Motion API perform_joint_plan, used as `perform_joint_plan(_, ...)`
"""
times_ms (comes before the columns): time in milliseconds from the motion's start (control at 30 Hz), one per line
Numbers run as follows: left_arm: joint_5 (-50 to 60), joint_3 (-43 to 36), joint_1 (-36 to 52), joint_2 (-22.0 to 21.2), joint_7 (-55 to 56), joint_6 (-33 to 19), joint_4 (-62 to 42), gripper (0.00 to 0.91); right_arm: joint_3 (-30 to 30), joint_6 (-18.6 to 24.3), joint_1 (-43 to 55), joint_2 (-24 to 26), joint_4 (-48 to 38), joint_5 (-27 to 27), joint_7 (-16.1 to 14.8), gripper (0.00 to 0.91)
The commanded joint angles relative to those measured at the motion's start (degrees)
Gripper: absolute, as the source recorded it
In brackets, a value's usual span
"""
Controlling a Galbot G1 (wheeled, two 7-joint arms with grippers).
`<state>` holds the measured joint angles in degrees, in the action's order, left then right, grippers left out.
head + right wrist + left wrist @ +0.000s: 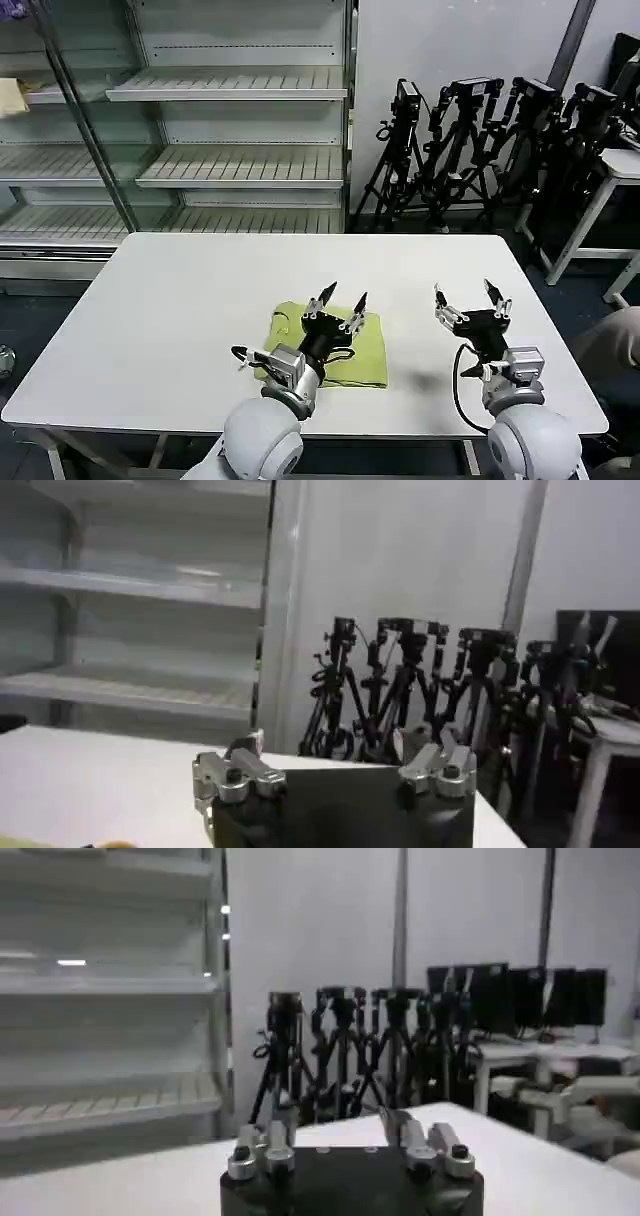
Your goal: Fold and organize the clothes.
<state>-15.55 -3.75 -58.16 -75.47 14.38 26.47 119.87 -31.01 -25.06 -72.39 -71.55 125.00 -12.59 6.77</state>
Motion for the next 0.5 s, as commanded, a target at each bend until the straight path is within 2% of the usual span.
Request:
perform_joint_plan(33, 1.2, 9.7, -0.1, 1.5, -5.0, -2.9, 0.3, 0.907, 1.5, 3.0, 3.9, 0.0, -4.2, 1.3, -1.3, 0.907)
perform_joint_plan(167, 8.7, 23.0, -4.8, 6.7, -13.7, -6.6, -4.0, 0.907, 1.3, 3.5, 4.3, 0.0, -5.9, 2.4, -1.9, 0.907)
perform_joint_plan(267, 8.8, 30.3, -7.9, 7.9, -15.2, -8.4, -5.3, 0.907, 2.5, 4.0, 5.1, -0.8, -7.4, 3.5, -2.2, 0.907)
perform_joint_plan(500, 8.6, 36.9, -14.1, 7.6, -17.6, -12.6, -4.6, 0.907, 6.4, 4.4, 8.0, -2.2, -11.3, 5.3, -2.5, 0.907)
